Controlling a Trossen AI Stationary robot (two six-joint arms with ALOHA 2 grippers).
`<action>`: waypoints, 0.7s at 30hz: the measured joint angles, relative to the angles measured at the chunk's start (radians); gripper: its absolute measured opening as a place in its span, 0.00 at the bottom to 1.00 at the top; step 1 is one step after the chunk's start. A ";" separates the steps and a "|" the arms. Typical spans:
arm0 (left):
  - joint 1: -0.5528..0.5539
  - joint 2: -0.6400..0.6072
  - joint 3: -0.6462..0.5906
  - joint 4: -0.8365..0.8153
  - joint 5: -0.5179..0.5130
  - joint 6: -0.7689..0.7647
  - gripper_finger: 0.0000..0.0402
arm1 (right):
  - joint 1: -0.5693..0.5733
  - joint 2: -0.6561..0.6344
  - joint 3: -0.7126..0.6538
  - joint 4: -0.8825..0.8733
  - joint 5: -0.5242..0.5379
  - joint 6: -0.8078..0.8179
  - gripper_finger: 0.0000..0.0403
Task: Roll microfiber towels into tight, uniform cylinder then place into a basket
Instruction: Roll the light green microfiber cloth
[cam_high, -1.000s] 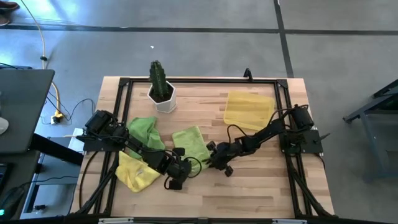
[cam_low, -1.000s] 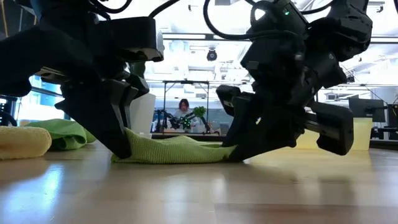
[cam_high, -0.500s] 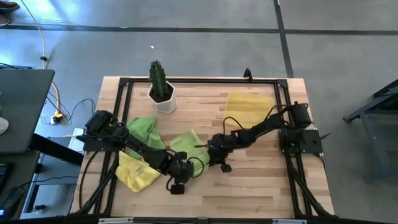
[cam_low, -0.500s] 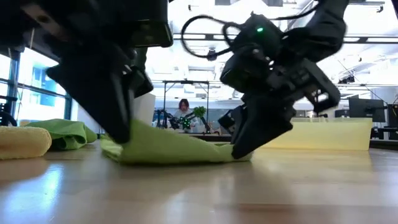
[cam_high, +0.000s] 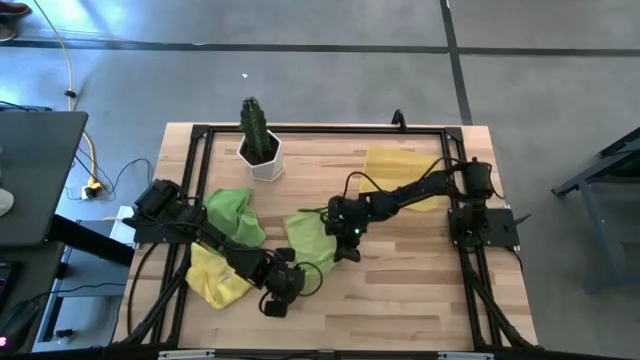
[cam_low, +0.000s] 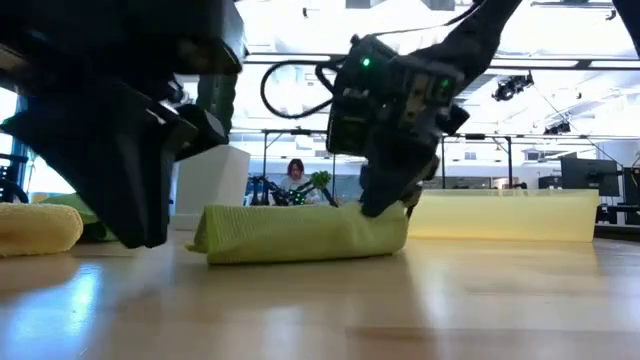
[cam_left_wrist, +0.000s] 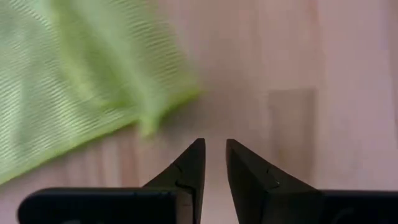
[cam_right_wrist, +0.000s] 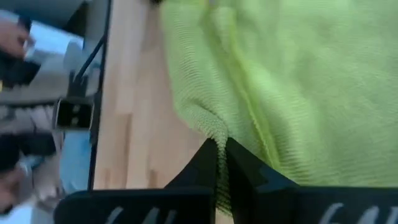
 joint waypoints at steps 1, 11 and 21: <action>-0.010 0.000 0.000 0.007 -0.016 0.013 0.14 | -0.011 0.013 0.000 -0.004 0.013 0.016 0.00; -0.071 0.000 0.083 0.006 -0.433 0.184 0.14 | -0.029 0.059 0.006 0.060 0.033 0.056 0.00; 0.020 0.000 0.035 -0.021 -0.302 -0.032 0.14 | -0.029 0.061 0.005 0.061 0.032 0.068 0.00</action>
